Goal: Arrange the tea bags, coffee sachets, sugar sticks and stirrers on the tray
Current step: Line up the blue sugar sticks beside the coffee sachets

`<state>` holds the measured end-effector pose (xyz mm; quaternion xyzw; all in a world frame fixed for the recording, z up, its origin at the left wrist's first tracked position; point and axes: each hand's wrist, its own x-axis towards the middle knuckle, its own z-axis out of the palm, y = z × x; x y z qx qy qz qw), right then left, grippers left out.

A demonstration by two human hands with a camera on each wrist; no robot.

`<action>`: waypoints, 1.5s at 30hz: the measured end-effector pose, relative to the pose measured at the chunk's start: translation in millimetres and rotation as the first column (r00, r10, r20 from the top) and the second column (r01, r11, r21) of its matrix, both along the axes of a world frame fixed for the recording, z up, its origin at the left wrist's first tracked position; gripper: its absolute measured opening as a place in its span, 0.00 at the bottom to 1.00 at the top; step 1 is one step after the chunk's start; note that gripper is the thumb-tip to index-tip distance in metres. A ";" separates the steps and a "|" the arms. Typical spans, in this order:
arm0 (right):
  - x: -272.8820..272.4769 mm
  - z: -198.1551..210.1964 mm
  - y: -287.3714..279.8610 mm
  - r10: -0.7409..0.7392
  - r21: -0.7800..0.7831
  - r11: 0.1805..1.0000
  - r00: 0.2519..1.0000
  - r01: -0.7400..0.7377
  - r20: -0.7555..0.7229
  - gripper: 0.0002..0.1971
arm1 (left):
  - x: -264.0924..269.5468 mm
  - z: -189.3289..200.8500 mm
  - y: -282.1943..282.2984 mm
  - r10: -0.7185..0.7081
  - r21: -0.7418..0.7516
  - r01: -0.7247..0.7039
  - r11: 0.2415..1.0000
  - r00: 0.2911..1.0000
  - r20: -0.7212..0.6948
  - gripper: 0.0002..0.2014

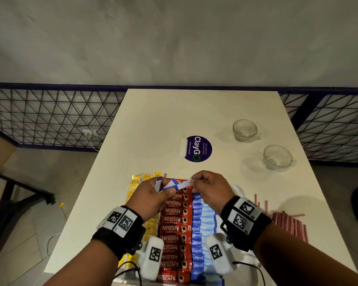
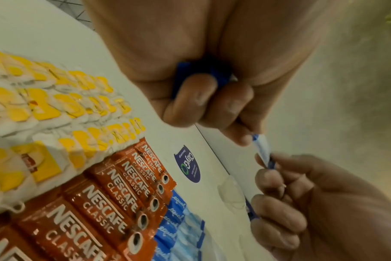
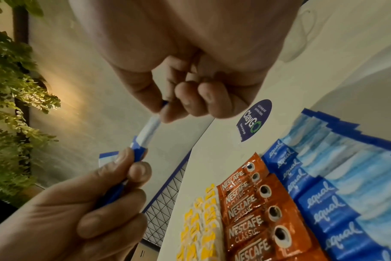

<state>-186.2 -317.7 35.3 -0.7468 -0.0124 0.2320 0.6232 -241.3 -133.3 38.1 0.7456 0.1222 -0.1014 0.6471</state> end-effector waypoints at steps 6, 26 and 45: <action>-1.4 1.7 -3.1 -0.083 0.126 0.988 0.992 0.094 -0.095 0.06 | 0.4 1.8 -6.9 0.017 0.126 -0.028 0.992 0.996 0.086 0.04; 0.6 -65.7 -68.9 -0.294 -0.188 0.954 0.864 0.235 -0.408 0.08 | -28.5 -56.8 84.7 0.375 0.735 -0.148 0.662 0.914 -0.153 0.12; -2.3 -94.3 -65.0 -0.264 -0.397 0.909 0.910 0.123 -0.321 0.04 | -44.4 -80.3 100.5 0.366 0.735 -0.086 0.672 0.902 -0.229 0.10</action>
